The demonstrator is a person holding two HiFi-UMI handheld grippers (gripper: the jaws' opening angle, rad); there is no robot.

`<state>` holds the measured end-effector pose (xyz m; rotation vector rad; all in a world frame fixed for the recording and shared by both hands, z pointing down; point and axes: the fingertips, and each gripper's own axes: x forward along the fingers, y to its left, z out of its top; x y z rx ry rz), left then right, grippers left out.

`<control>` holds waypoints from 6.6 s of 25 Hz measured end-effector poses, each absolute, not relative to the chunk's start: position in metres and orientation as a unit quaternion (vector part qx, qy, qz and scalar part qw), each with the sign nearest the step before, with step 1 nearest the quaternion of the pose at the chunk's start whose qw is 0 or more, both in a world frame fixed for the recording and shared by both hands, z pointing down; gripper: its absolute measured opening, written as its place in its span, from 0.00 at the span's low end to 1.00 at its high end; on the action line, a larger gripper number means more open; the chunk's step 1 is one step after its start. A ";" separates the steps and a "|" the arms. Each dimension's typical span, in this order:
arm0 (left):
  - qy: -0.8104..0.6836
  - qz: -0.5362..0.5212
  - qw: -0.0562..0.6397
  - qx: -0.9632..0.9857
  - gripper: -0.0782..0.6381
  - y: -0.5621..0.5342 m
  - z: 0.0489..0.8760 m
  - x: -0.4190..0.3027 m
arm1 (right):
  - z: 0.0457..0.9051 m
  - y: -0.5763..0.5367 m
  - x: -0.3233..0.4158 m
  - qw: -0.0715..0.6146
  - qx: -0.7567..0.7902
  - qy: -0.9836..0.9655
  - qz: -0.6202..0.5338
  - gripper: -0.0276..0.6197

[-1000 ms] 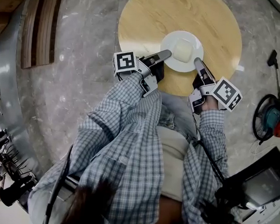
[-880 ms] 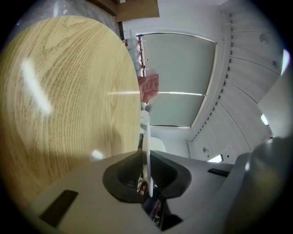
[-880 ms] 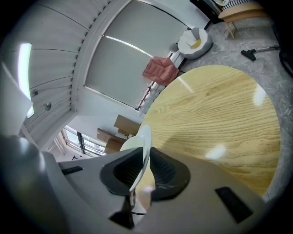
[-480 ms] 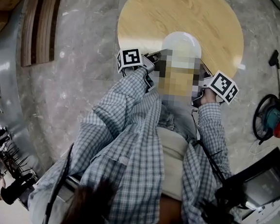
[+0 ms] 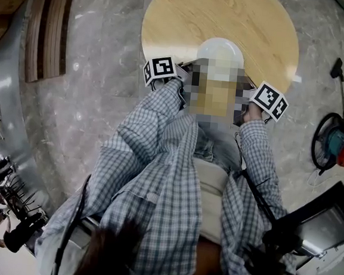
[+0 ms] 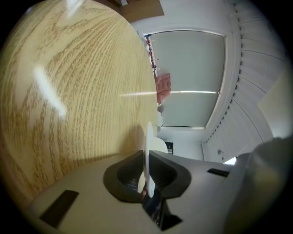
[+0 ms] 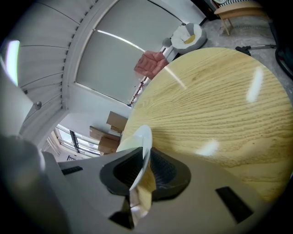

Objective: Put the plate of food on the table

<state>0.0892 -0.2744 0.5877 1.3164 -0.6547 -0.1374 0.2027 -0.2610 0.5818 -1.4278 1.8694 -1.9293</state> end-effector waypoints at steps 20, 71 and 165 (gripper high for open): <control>-0.326 -0.005 0.721 0.612 0.15 -0.275 0.599 0.087 | 0.601 -0.253 0.198 -0.109 -0.460 0.679 -0.562 0.19; -0.304 -0.006 0.722 0.621 0.16 -0.274 0.589 0.089 | 0.594 -0.210 0.128 -0.626 -0.237 0.725 0.164 0.10; -0.161 0.013 0.342 0.926 0.12 -0.034 0.314 -0.035 | 0.330 -0.018 0.036 0.023 -0.562 0.797 -0.221 0.05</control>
